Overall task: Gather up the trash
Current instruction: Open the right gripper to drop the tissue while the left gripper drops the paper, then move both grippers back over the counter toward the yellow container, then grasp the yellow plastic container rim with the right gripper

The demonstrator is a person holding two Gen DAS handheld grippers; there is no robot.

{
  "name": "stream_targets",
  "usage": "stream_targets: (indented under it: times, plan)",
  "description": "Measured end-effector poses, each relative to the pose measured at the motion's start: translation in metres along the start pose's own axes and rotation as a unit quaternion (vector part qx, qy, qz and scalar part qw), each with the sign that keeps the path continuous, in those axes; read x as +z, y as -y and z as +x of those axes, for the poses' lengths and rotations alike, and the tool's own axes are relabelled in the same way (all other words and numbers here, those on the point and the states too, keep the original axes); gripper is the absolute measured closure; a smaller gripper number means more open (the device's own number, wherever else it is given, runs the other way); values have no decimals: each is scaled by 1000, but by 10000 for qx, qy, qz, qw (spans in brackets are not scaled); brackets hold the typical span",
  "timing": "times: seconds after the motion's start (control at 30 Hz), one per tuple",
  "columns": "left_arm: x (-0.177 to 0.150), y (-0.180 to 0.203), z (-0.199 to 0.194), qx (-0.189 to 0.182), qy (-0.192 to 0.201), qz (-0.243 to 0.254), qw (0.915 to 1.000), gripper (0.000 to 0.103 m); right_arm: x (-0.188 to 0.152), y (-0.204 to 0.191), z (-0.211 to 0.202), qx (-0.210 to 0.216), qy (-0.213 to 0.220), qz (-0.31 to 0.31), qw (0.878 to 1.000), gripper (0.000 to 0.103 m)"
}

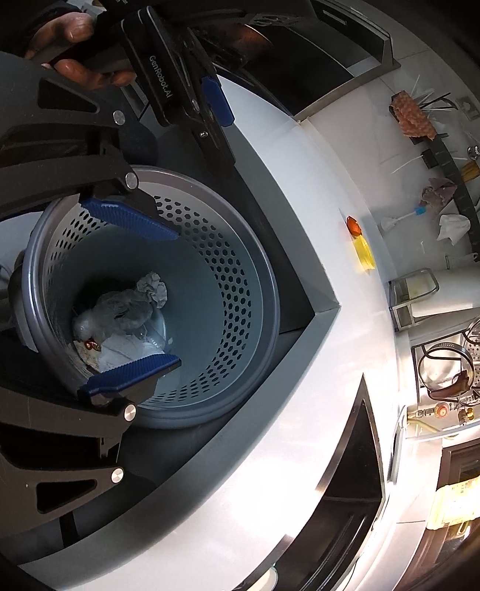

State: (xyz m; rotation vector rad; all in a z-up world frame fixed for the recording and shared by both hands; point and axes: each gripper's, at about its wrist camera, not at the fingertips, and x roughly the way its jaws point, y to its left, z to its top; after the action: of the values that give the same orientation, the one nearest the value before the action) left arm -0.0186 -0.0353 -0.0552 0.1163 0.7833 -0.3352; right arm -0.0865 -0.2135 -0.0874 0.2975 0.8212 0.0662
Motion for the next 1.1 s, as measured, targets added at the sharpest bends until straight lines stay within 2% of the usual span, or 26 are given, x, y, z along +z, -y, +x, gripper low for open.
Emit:
stream_targets:
  times: [0.2,0.4,0.57,0.7,0.83,1.1]
  plan:
    - [24,-31,-3,228,216,-190,9993,8,32,-13,5,60,168,-91,9998,24]
    - [68,-69,-5,551,595,-339,9961,6,90,-36,18,17,480,-421,9980,20]
    - [111,-99,0,792,899,-543,9913,6,145,-58,43,-41,557,-727,9958,20]
    - [143,-121,11,899,1045,-713,9879,6,188,-71,70,82,490,-789,9956,20]
    - [167,-138,34,1066,1109,-757,9852,6,223,-85,105,-42,420,-1012,9940,20]
    - [184,-168,85,1198,904,-968,9839,6,270,-95,186,29,-23,-1008,9949,20]
